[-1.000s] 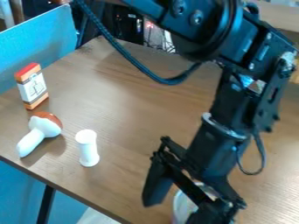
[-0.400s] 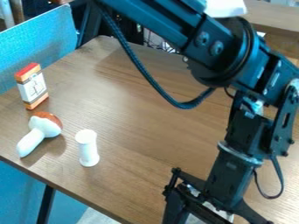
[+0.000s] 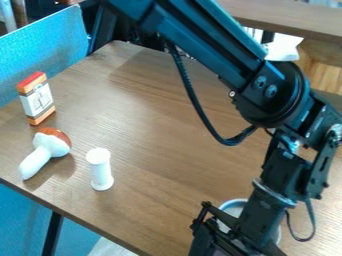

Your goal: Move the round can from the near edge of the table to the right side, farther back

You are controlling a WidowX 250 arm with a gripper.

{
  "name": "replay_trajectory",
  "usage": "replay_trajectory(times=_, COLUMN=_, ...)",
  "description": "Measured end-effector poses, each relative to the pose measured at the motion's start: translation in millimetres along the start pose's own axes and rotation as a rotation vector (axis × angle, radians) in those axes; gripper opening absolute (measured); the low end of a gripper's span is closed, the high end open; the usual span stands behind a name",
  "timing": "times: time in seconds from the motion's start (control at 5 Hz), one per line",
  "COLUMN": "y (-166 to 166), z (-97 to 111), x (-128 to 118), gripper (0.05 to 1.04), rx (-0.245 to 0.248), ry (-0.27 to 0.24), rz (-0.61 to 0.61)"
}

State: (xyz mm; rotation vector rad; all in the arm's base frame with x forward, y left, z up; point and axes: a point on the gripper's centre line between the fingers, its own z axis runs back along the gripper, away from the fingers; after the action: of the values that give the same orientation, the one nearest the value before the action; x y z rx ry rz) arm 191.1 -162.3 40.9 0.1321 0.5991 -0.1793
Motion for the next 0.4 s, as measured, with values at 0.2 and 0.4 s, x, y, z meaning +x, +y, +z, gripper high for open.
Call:
replay_trajectory(times=0.2, y=6, z=16, x=29, gripper=1.001, rx=-0.013, ry=-0.029, rz=0.015)
replay_trajectory(times=0.4, y=23, z=39, x=65, gripper=1.001, rx=-0.106, ry=-0.095, rz=0.064)
